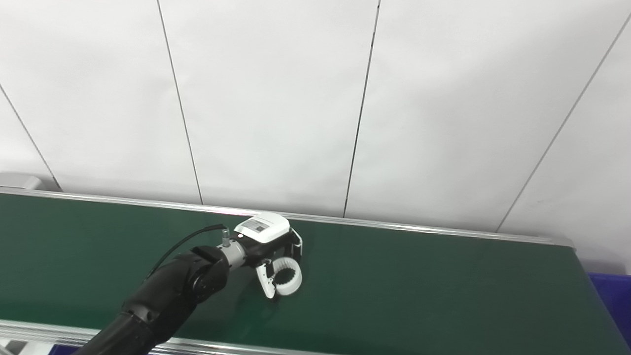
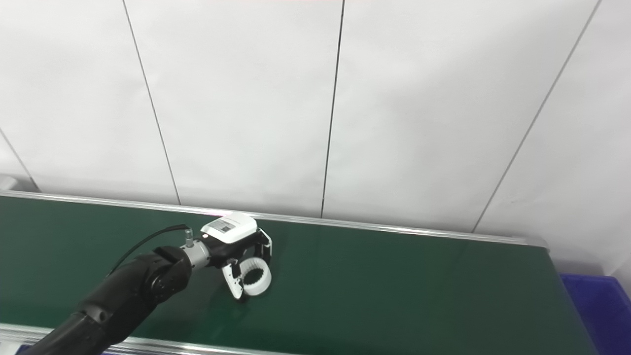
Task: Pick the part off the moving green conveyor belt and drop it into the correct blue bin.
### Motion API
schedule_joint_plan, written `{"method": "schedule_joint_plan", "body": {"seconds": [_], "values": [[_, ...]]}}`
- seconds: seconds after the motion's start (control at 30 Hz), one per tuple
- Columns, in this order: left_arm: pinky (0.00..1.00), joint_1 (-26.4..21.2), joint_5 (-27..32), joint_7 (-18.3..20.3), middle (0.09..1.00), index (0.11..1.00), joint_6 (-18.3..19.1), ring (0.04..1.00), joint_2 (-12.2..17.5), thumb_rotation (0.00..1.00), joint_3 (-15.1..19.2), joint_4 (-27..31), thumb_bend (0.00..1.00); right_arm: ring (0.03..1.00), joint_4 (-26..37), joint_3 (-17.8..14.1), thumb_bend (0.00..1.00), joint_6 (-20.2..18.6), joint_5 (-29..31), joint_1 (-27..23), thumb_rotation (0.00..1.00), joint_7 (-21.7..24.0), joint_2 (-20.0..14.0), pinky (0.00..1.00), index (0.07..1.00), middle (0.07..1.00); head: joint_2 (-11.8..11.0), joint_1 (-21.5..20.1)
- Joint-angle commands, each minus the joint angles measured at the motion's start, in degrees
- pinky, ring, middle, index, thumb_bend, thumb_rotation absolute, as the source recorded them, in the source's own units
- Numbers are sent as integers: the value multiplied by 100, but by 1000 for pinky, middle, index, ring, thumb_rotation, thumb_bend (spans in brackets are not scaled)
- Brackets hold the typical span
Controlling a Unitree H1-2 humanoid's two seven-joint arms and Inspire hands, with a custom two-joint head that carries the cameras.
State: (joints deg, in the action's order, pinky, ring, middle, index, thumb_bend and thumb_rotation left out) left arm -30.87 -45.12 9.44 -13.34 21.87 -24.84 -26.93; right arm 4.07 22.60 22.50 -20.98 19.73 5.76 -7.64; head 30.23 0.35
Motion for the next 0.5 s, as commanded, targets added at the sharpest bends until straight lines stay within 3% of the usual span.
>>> {"method": "schedule_joint_plan", "body": {"seconds": [0.0, 0.27, 0.47], "values": [[156, -234, 130, -251, 473, 175, -189, 190, 98, 0, 122, 145, 539, 928, 166, -4, 386, 40, 82, 5, 924, -6, 58, 847, 937, 963, 7, -9], [148, -255, 258, -282, 473, 190, -299, 183, 102, 0, 283, 146, 540, 925, 147, -20, 385, 59, 66, -10, 924, -14, 51, 841, 938, 964, 14, -18], [149, -131, 471, 3, 473, 204, -98, 191, 171, 0, 482, 682, 540, 926, 149, -38, 393, 49, 62, -13, 927, -20, 50, 844, 937, 962, 34, -34]]}}
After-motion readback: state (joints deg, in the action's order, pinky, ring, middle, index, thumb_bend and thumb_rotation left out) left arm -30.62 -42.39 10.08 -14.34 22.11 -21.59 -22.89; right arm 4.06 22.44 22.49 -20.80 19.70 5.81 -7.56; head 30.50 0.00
